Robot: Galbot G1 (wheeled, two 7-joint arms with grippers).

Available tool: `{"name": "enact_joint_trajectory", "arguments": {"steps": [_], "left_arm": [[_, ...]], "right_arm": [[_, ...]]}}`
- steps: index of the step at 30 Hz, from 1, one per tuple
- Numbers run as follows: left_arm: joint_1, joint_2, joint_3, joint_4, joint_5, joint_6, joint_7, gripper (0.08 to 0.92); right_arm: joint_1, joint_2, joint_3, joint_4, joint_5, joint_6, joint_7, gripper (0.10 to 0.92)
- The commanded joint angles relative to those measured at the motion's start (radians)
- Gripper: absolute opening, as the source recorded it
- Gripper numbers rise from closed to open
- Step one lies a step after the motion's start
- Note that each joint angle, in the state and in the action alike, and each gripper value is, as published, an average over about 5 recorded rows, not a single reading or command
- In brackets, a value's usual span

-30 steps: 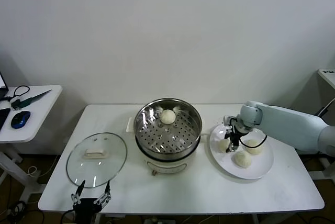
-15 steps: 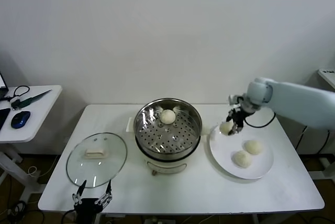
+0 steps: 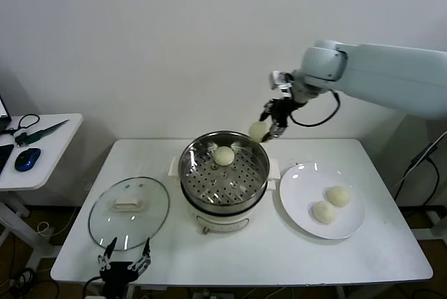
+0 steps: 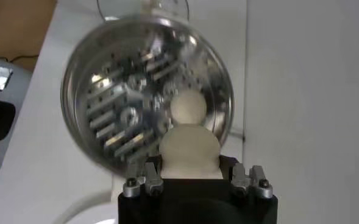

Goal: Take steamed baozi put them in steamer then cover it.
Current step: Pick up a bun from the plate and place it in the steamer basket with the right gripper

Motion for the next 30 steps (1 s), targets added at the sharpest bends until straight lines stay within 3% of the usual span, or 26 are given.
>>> {"name": "enact_joint_trajectory", "arguments": {"steps": [1, 26, 30], "left_arm": [[0.000, 0.000, -0.002, -0.001, -0.002, 0.002, 0.000, 0.823], [-0.001, -0.004, -0.008, 0.002, -0.009, 0.002, -0.002, 0.823], [-0.001, -0.004, -0.008, 0.002, -0.011, 0.002, -0.002, 0.823]], "right_arm": [[-0.080, 0.201, 0.028, -0.009, 0.063, -0.061, 0.087, 0.628], [-0.320, 0.289, 0.043, -0.193, -0.048, -0.117, 0.183, 0.633], [-0.316, 0.283, 0.052, -0.188, -0.048, -0.116, 0.185, 0.709]]}}
